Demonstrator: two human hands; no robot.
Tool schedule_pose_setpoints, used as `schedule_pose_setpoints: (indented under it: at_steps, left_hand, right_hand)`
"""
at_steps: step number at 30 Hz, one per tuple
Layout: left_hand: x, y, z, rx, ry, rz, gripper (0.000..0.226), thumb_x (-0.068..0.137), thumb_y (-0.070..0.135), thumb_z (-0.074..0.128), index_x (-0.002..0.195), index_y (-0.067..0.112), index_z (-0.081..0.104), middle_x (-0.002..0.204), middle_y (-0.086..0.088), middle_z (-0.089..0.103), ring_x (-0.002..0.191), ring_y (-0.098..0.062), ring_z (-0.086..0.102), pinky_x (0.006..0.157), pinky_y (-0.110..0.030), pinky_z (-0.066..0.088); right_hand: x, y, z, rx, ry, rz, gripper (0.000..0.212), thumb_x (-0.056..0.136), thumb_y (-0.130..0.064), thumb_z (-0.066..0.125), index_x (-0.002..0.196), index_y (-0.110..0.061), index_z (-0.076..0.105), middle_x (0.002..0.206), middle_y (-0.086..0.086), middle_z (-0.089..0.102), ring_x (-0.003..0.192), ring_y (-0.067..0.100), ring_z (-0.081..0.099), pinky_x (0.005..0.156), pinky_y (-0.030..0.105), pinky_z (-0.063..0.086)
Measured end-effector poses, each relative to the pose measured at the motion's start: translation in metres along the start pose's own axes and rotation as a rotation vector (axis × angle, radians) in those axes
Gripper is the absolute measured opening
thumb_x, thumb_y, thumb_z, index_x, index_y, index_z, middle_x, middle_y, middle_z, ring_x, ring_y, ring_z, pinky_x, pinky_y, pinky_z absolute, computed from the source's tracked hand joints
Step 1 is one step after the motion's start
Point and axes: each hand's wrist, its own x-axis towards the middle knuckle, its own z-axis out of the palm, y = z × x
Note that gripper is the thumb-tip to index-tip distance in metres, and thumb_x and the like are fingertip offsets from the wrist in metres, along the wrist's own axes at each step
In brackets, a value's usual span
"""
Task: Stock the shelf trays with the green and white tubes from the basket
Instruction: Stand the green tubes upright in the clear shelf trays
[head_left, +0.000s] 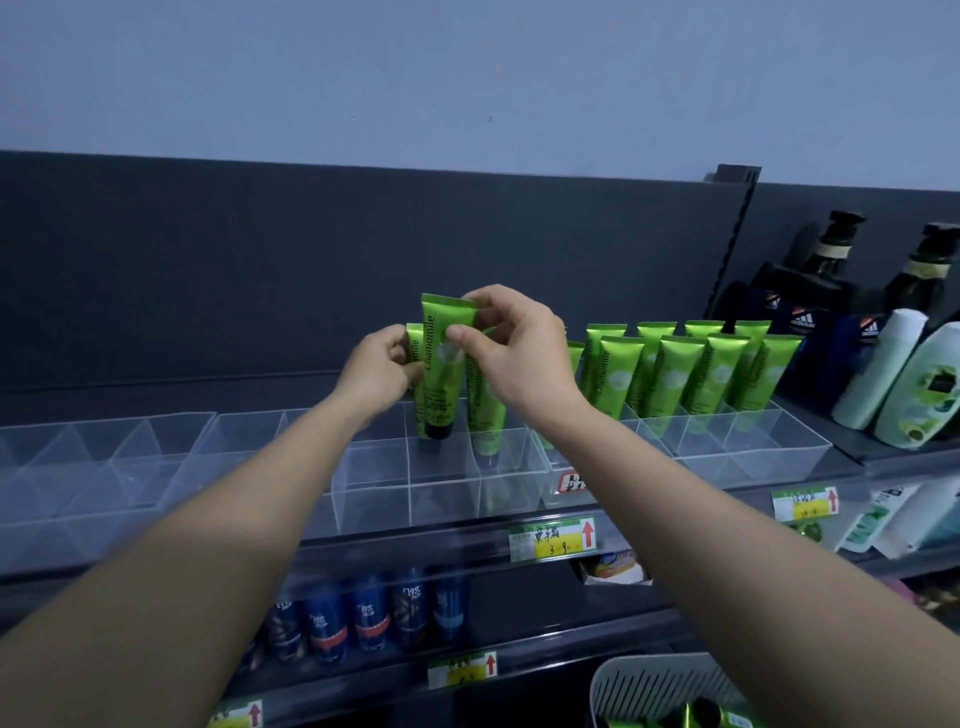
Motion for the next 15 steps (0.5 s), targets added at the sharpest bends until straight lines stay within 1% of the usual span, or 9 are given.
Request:
schedule_pose_setpoints:
  at_steps: [3, 7, 11, 13, 15]
  left_hand:
    - [0.001, 0.0, -0.002, -0.001, -0.004, -0.015, 0.028, 0.084, -0.003, 0.065, 0.088, 0.024, 0.063, 0.082, -0.001, 0.071, 0.081, -0.025, 0.068, 0.075, -0.041, 0.058]
    - [0.0, 0.002, -0.005, -0.01, 0.001, -0.018, 0.028, 0.082, -0.007, 0.065, 0.085, 0.021, 0.066, 0.085, -0.005, 0.072, 0.081, -0.03, 0.069, 0.071, -0.04, 0.059]
    - [-0.002, 0.002, -0.005, 0.016, 0.02, -0.006, 0.022, 0.083, -0.004, 0.065, 0.093, 0.015, 0.068, 0.089, -0.007, 0.073, 0.083, -0.031, 0.07, 0.073, -0.044, 0.059]
    - [-0.003, 0.003, -0.004, 0.025, 0.026, 0.002, 0.025, 0.083, -0.008, 0.063, 0.093, 0.015, 0.068, 0.087, -0.01, 0.072, 0.082, -0.03, 0.07, 0.071, -0.042, 0.06]
    - [-0.004, 0.006, -0.003, 0.025, 0.037, 0.01, 0.032, 0.082, -0.013, 0.06, 0.087, 0.018, 0.067, 0.081, -0.01, 0.07, 0.076, -0.027, 0.068, 0.062, -0.035, 0.06]
  right_hand:
    - [0.003, -0.002, 0.004, -0.022, 0.014, -0.021, 0.014, 0.081, -0.019, 0.074, 0.094, -0.02, 0.068, 0.071, -0.013, 0.059, 0.063, 0.008, 0.056, 0.067, 0.029, 0.052]
    - [0.004, -0.001, 0.01, -0.07, -0.001, -0.038, 0.015, 0.082, -0.02, 0.073, 0.096, -0.019, 0.068, 0.073, -0.011, 0.059, 0.063, 0.008, 0.055, 0.067, 0.027, 0.05]
    - [0.004, 0.004, 0.014, -0.131, -0.042, -0.03, 0.016, 0.084, -0.021, 0.072, 0.099, -0.02, 0.068, 0.077, -0.01, 0.058, 0.058, 0.001, 0.049, 0.064, 0.022, 0.04]
    - [0.004, 0.007, 0.017, -0.155, -0.062, -0.015, 0.016, 0.083, -0.02, 0.072, 0.099, -0.019, 0.069, 0.075, -0.01, 0.058, 0.06, 0.005, 0.051, 0.066, 0.023, 0.041]
    - [0.003, 0.01, 0.022, -0.175, -0.087, 0.008, 0.016, 0.082, -0.019, 0.072, 0.098, -0.02, 0.069, 0.076, -0.007, 0.062, 0.069, 0.014, 0.057, 0.073, 0.028, 0.048]
